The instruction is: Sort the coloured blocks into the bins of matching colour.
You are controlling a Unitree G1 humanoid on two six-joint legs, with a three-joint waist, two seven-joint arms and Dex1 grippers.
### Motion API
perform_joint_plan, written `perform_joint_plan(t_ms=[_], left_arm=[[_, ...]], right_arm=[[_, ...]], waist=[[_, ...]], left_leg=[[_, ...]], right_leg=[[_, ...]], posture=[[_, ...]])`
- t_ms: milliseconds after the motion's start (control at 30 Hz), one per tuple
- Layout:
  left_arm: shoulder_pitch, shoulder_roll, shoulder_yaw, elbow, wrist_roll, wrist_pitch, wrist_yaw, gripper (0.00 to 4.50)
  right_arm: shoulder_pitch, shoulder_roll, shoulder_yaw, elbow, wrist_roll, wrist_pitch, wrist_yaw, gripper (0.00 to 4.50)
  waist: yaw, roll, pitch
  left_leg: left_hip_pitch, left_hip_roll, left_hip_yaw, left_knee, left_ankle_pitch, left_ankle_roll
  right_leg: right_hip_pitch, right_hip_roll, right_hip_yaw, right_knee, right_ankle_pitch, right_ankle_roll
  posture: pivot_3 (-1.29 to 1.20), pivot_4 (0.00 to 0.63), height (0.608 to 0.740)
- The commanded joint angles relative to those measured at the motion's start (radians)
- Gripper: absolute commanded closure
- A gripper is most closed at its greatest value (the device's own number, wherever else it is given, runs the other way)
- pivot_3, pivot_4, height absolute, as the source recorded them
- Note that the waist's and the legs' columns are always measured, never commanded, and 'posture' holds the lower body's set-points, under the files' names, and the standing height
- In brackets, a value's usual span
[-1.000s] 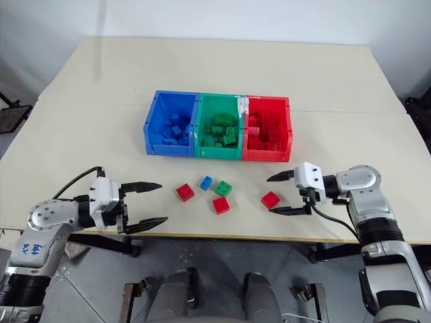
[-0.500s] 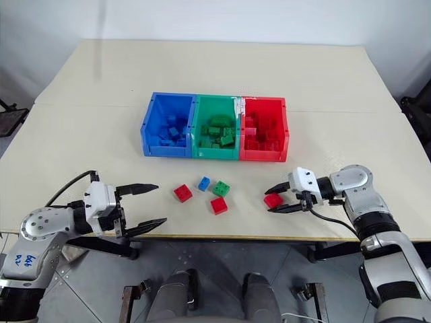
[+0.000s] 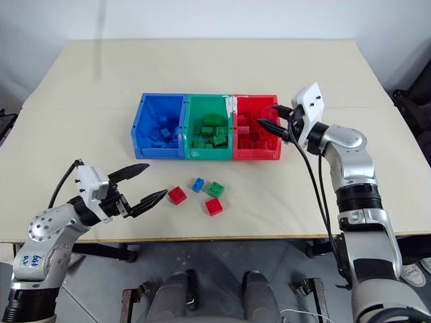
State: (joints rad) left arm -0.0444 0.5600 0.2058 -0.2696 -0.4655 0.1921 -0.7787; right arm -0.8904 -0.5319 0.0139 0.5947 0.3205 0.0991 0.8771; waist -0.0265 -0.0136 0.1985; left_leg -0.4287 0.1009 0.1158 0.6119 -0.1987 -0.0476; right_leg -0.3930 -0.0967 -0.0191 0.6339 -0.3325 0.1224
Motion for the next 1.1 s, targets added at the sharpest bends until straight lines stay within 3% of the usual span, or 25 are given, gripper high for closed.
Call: perform_joint_plan(t_ms=[33, 200, 333, 467, 633, 800, 933, 1100], left_arm=[[-0.015, -0.001, 0.015, -0.04, -0.015, -0.004, 0.013, 0.0], [-0.005, 0.011, 0.018, -0.051, -0.018, -0.007, 0.005, 0.0], [-0.007, 0.046, -0.008, -0.036, -0.017, -0.007, -0.066, 0.0], [-0.069, 0.08, -0.079, 0.029, 0.018, -0.028, -0.157, 0.0], [-0.165, 0.078, -0.161, 0.137, 0.051, -0.071, -0.252, 0.0], [-0.218, 0.077, -0.195, 0.225, 0.062, -0.116, -0.319, 0.0], [-0.236, 0.078, -0.192, 0.276, 0.068, -0.147, -0.348, 0.0], [-0.218, 0.093, -0.139, 0.298, 0.052, -0.165, -0.341, 0.0]], right_arm=[[-0.026, 0.013, -0.029, 0.012, -0.016, 0.01, -0.019, 1.74], [-0.005, 0.003, -0.049, -0.029, -0.003, -0.022, 0.047, 0.09], [0.082, -0.066, -0.078, -0.128, 0.042, -0.025, 0.189, 0.04], [0.301, -0.184, -0.152, -0.308, 0.135, -0.039, 0.379, 0.04], [0.583, -0.28, -0.288, -0.457, 0.178, -0.057, 0.419, 0.04], [0.815, -0.332, -0.394, -0.452, 0.143, -0.18, 0.459, 0.04], [0.842, -0.334, -0.39, -0.386, 0.116, -0.256, 0.472, 0.04], [0.749, -0.299, -0.281, -0.433, 0.123, -0.204, 0.484, 0.04]], waist=[[0.0, 0.0, 0.0], [-0.002, 0.0, 0.0], [0.002, 0.0, 0.0], [0.016, 0.0, 0.0], [0.025, 0.0, 0.0], [0.023, 0.0, 0.0], [0.018, 0.0, 0.0], [0.01, 0.0, 0.0]], left_leg=[[0.0, 0.0, 0.001, 0.0, 0.0, 0.0], [0.0, 0.001, 0.005, 0.001, -0.001, 0.0], [0.0, 0.002, 0.006, 0.0, -0.001, -0.001], [0.0, 0.002, 0.006, 0.001, -0.002, -0.001], [0.001, 0.002, 0.007, 0.002, -0.003, -0.001], [0.003, 0.002, 0.008, 0.002, -0.003, -0.001], [0.004, 0.002, 0.008, 0.003, -0.003, -0.001], [0.005, 0.002, 0.008, 0.003, -0.003, -0.001]], right_leg=[[0.0, 0.0, 0.0, 0.0, 0.0, 0.0], [-0.003, 0.0, 0.001, 0.001, 0.0, 0.0], [-0.003, 0.0, 0.001, 0.001, 0.0, 0.0], [-0.003, 0.0, 0.001, -0.001, 0.0, 0.0], [-0.001, 0.0, 0.001, -0.003, 0.0, 0.001], [0.0, 0.001, 0.002, -0.004, 0.001, 0.001], [0.001, 0.001, 0.002, -0.004, 0.001, 0.002], [0.002, 0.001, 0.003, -0.003, 0.001, 0.002]], posture=[[0.0, 0.15, 0.74], [0.0, 0.15, 0.74], [0.0, 0.15, 0.74], [0.0, 0.15, 0.74], [0.0, 0.15, 0.74], [0.0, 0.15, 0.74], [0.0, 0.15, 0.74], [0.0, 0.15, 0.74]])
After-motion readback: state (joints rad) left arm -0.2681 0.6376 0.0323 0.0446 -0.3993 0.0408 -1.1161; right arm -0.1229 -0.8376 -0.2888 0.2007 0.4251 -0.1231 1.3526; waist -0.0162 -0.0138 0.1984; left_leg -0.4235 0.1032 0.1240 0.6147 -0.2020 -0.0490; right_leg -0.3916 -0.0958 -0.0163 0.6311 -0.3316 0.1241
